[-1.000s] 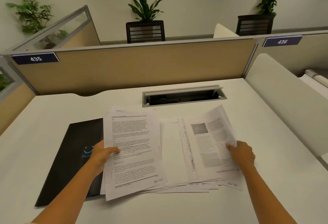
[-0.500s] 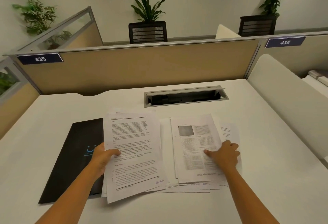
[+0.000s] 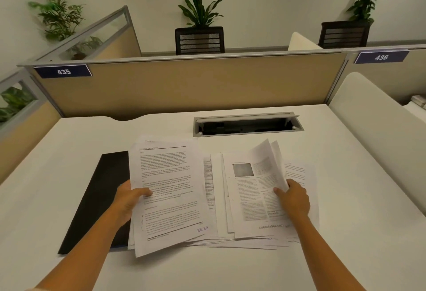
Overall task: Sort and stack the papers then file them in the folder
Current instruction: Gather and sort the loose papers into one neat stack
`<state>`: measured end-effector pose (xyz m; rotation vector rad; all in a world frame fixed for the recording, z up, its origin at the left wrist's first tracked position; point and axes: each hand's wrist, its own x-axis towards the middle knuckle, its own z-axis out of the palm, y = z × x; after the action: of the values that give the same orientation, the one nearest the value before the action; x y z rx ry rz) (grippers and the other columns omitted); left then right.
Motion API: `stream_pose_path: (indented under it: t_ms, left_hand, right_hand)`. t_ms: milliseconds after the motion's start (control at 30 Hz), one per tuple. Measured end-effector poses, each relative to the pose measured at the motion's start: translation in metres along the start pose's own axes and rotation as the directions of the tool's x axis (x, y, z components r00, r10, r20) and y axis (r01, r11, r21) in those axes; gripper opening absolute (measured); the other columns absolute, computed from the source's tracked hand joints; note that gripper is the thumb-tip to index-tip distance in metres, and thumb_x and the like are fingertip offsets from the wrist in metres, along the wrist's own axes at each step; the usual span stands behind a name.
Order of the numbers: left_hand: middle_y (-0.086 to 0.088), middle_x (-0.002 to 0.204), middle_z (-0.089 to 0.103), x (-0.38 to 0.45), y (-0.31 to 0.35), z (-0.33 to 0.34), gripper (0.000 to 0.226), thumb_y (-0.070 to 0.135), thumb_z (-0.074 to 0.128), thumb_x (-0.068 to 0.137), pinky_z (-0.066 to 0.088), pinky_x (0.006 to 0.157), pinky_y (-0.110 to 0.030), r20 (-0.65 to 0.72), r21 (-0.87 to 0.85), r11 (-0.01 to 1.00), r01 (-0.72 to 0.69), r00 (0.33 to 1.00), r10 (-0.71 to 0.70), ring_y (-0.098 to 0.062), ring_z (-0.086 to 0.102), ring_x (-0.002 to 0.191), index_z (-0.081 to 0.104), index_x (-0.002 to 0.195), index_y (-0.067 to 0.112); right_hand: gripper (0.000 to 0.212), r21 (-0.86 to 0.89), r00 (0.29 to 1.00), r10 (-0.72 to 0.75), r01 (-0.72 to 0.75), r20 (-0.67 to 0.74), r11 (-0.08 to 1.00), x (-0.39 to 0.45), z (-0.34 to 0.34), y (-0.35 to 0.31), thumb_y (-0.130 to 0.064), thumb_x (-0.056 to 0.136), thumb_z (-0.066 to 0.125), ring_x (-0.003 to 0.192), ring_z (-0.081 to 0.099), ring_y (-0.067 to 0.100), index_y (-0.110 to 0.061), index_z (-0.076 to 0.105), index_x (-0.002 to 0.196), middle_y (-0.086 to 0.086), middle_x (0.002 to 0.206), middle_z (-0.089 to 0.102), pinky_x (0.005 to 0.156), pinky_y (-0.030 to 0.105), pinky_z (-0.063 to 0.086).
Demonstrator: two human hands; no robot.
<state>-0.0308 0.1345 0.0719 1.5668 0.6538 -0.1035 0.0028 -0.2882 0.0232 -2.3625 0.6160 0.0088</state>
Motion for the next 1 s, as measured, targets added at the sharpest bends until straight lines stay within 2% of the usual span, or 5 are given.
stream_pose_path:
  t_ms: [200,333,433,800,1000]
  left_hand:
    - [-0.015,0.117,0.068,0.001,-0.006,-0.003,0.046,-0.012,0.068,0.079,0.053,0.088,-0.056,-0.006,0.005,1.0,0.025,1.0,-0.025,-0.036,0.065,0.103,0.062,0.118,0.011]
    - [-0.015,0.115,0.068,0.0,-0.009,-0.002,0.043,-0.012,0.068,0.078,0.054,0.086,-0.055,-0.007,0.0,0.999,0.038,0.999,-0.038,-0.036,0.066,0.101,0.063,0.113,0.012]
    - [-0.013,0.113,0.069,0.0,-0.01,-0.004,0.042,-0.012,0.068,0.078,0.056,0.08,-0.051,0.004,-0.007,0.999,0.038,0.999,-0.038,-0.034,0.067,0.099,0.064,0.108,0.016]
    - [-0.014,0.116,0.068,0.001,-0.014,-0.003,0.047,-0.011,0.067,0.08,0.056,0.072,-0.046,0.026,-0.012,0.999,0.038,0.999,-0.037,-0.034,0.066,0.099,0.06,0.121,0.011]
    - [-0.015,0.118,0.067,0.002,-0.013,-0.001,0.049,-0.011,0.067,0.08,0.055,0.081,-0.052,0.032,-0.012,0.999,0.04,0.999,-0.039,-0.035,0.065,0.101,0.058,0.123,0.009]
  right_hand:
    - [0.026,0.066,0.999,-0.007,0.004,0.049,0.998,-0.011,0.021,-0.012,-0.031,0.094,0.06,0.078,0.062,0.024,-0.007,0.063,0.102,0.01,0.099,0.07,0.068,0.033,0.052]
    - [0.037,-0.127,1.0,0.004,-0.002,0.013,0.992,-0.015,0.036,-0.014,-0.035,0.094,0.059,0.118,0.052,0.032,-0.009,0.062,0.119,0.013,0.128,0.056,0.101,0.048,0.044]
    - [0.05,-0.231,1.0,0.031,-0.028,0.006,0.972,-0.016,0.039,-0.012,-0.04,0.091,0.062,0.133,0.035,0.034,-0.013,0.053,0.133,0.014,0.144,0.037,0.108,0.051,0.033]
    - [0.037,0.009,0.995,0.025,-0.026,0.098,1.0,-0.004,0.029,-0.009,-0.021,0.08,0.079,0.093,0.066,0.033,-0.006,0.061,0.108,0.015,0.114,0.061,0.082,0.044,0.058]
    - [0.084,0.044,0.989,0.103,-0.108,0.107,0.993,-0.001,0.021,-0.011,-0.027,0.067,0.089,0.106,0.063,0.035,-0.013,0.035,0.13,0.012,0.12,0.062,0.084,0.045,0.052]
